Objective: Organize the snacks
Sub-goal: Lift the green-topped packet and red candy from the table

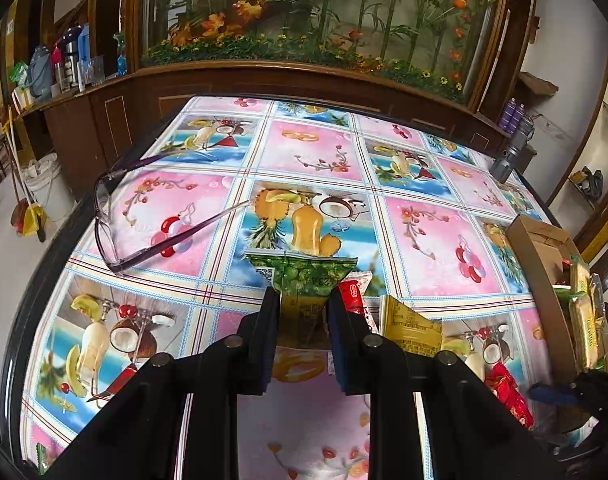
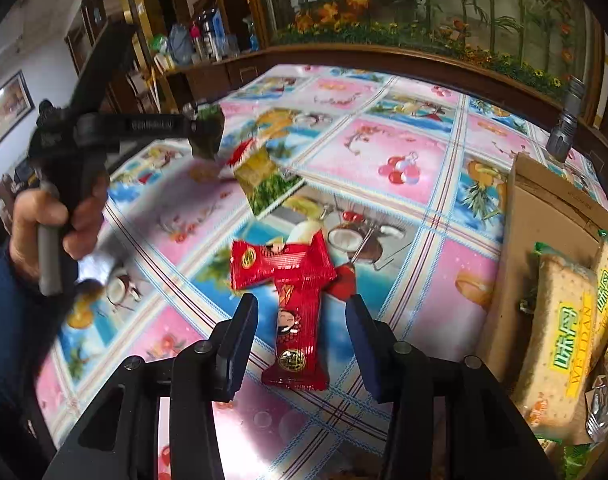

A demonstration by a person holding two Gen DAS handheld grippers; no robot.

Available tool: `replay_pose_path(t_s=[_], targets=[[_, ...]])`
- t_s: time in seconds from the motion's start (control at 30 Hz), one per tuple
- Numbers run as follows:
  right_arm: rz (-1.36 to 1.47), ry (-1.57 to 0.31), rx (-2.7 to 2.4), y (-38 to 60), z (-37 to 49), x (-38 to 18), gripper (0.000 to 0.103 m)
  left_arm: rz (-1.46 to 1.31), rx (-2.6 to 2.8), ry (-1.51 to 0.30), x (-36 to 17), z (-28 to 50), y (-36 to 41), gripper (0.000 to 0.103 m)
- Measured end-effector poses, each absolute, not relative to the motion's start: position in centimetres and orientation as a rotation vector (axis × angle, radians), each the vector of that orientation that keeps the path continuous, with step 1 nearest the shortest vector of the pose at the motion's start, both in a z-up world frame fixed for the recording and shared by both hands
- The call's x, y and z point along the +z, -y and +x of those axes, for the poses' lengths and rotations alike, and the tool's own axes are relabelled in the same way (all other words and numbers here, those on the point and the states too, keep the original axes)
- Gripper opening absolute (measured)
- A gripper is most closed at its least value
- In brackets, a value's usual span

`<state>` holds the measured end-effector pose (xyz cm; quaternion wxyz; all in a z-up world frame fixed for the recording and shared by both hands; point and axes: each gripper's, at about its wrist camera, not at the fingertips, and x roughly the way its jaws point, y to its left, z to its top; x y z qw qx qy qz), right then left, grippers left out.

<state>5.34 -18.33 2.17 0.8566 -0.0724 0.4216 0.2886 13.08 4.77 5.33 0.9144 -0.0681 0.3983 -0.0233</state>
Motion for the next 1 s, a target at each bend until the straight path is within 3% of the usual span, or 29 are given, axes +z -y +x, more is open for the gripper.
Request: replay_pose_path(t_s=[0.07, 0.13, 0.2, 1.0], targets=[[-0.169, -0.895, 0.594, 17.9, 5.5, 1.7, 0.048, -0.146, -0.049, -0.815, 5.5, 13.0, -4.9, 0.022], [-0.183, -0.904, 0.578, 17.5, 5.6, 1.1, 0.030, -0.151, -0.054, -0.806, 5.7, 12.9, -4.8, 0.022], [-0.211, -0.885, 0.544, 17.3, 5.5, 1.1, 0.021, -0.145, -0.060, -0.798, 5.9, 12.7, -4.5, 0.022], [0.079, -0.793, 0.456, 22.6, 7.0, 4.5, 0.021, -0.071, -0.238, -0.720, 8.2, 9.7, 2.4, 0.022]])
